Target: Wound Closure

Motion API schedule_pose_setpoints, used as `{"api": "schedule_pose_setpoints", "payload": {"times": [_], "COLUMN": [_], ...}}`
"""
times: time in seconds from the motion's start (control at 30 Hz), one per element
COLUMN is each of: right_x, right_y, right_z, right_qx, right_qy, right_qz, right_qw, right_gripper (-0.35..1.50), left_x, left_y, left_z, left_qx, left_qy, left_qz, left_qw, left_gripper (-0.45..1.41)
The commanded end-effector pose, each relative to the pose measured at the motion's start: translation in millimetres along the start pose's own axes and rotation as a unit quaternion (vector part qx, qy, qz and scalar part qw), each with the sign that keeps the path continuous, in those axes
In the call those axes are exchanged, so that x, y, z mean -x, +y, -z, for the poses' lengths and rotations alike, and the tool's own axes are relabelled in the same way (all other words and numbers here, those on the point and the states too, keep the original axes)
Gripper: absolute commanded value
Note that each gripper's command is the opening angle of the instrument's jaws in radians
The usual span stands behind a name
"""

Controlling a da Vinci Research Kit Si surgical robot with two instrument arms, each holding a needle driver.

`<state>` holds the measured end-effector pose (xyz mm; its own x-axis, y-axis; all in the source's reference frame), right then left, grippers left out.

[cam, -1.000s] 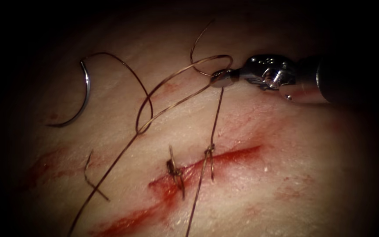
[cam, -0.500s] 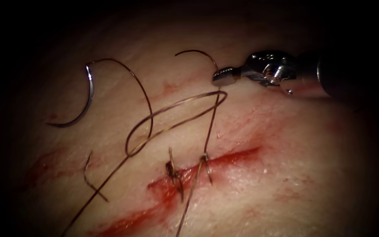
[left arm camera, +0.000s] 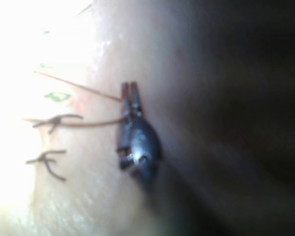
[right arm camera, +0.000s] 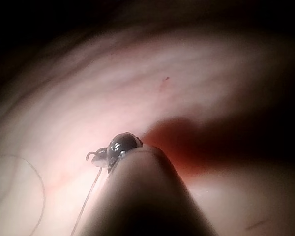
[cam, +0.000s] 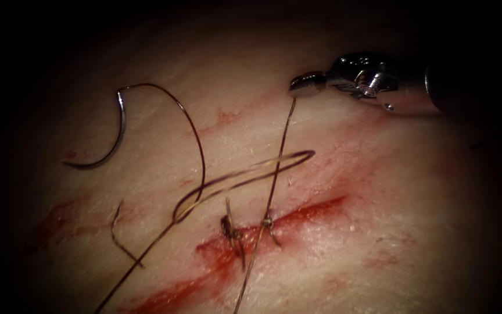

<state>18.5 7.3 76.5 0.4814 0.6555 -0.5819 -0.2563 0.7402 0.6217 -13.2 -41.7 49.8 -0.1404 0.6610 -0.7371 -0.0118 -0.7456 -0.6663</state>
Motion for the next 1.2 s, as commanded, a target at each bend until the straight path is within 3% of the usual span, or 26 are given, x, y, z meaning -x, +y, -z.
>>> {"api": "schedule_pose_setpoints", "payload": {"times": [0.03,0.23,0.27,0.3,0.33,0.4,0.47,0.67,0.73,0.83,0.93,0.97,1.13,1.2], "right_x": [0.3,0.2,0.3,0.3,0.2,0.0,-0.2,0.5,2.2,2.9,3.0,2.7,2.0,2.6], "right_y": [0.1,0.1,-0.1,-0.4,-0.7,-1.1,-1.2,-0.6,-0.7,-0.6,0.7,1.8,4.4,3.9], "right_z": [-0.4,-0.9,-0.8,-0.7,-0.4,0.3,1.6,7.1,10.8,12.6,16.6,19.2,25.7,26.7], "right_qx": [-0.001,-0.011,-0.013,-0.015,-0.005,0.019,0.023,0.041,0.048,0.052,0.062,0.069,0.079,0.092], "right_qy": [0.000,0.029,0.035,0.042,0.052,0.066,0.084,0.080,0.073,0.069,0.077,0.085,0.110,0.110], "right_qz": [0.006,0.003,0.002,0.001,-0.001,-0.007,-0.013,0.005,-0.001,-0.005,-0.017,-0.023,-0.041,-0.039], "right_qw": [1.000,1.000,0.999,0.999,0.999,0.998,0.996,0.996,0.996,0.996,0.995,0.994,0.990,0.989], "right_gripper": [-0.35,-0.35,0.14,0.79,1.18,1.42,1.47,1.47,1.47,1.47,1.47,1.47,1.48,1.48], "left_x": [-0.4,-3.7,-4.6,-5.8,-6.7,-9.2,-11.6,-20.6,-26.1,-28.7,-32.1,-34.4,-39.5,-41.0], "left_y": [0.2,-1.3,-1.7,-2.2,-2.6,-3.7,-4.8,-7.9,-9.8,-10.6,-11.7,-12.3,-14.9,-16.1], "left_z": [-0.8,-1.0,-1.1,-1.1,-1.0,-0.9,-0.6,1.1,1.5,1.4,0.9,0.3,-1.8,-2.5], "left_qx": [-0.001,-0.003,-0.003,-0.005,-0.005,-0.008,-0.011,-0.020,-0.025,-0.025,-0.022,-0.019,-0.010,-0.009], "left_qy": [0.002,0.012,0.015,0.018,0.020,0.026,0.031,0.051,0.061,0.065,0.071,0.076,0.090,0.094], "left_qz": [0.003,-0.009,-0.014,-0.018,-0.023,-0.032,-0.042,-0.078,-0.096,-0.102,-0.112,-0.118,-0.126,-0.126], "left_qw": [1.000,1.000,1.000,1.000,1.000,0.999,0.999,0.995,0.993,0.992,0.991,0.990,0.988,0.987], "left_gripper": [-0.45,-0.45,-0.45,-0.45,-0.45,-0.45,-0.45,-0.45,-0.45,-0.45,-0.45,-0.45,-0.45,-0.45]}}
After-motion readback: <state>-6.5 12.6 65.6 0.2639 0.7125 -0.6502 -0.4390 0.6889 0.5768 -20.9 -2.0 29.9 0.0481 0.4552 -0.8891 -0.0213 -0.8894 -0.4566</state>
